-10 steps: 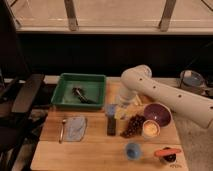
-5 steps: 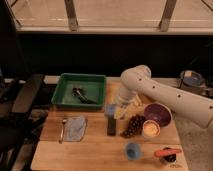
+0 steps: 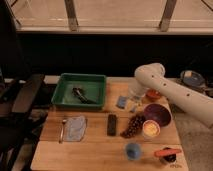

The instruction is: Wipe red bowl with sponge

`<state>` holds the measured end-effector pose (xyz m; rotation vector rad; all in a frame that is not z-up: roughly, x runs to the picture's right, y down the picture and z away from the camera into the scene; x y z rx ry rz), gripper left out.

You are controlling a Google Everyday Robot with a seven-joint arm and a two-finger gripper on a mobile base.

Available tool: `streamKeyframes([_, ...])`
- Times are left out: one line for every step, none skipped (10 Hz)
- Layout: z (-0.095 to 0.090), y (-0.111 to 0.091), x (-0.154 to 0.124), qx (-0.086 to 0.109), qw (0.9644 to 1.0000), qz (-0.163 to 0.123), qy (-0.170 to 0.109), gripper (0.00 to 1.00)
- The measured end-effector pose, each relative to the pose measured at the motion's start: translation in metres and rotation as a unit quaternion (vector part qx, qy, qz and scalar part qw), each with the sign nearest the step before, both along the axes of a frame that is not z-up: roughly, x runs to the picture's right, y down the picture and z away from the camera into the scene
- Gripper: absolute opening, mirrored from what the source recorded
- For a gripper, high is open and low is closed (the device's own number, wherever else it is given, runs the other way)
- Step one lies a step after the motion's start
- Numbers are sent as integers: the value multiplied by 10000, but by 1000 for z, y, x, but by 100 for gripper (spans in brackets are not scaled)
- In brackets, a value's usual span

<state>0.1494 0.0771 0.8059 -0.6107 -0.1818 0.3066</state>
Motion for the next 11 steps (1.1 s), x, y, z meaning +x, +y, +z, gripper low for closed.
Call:
streamKeyframes([13, -12, 25, 39, 9995, 179, 240, 0])
streamKeyframes([21, -21, 44, 55, 9985, 279, 457, 0])
streamKeyframes([26, -29, 61, 82, 9970, 374, 666, 0])
streamKeyframes([31, -37, 77, 120, 9948, 475, 896, 0])
streamKeyframes([36, -46, 97, 172, 9912, 611, 1163, 0])
streamKeyframes([41, -54, 115, 222, 9874, 728, 1389, 0])
streamKeyframes([45, -63, 133, 287, 9826, 870, 1618, 0])
streamKeyframes([49, -71, 144, 336, 9783, 1051, 1754, 0])
streamKeyframes([50, -76, 150, 384, 9758, 1267, 1743, 0])
streamKeyframes([50, -76, 158, 396, 9744, 1330, 1766, 0])
streamKeyframes([50, -77, 156, 398, 9749, 1317, 1752, 0])
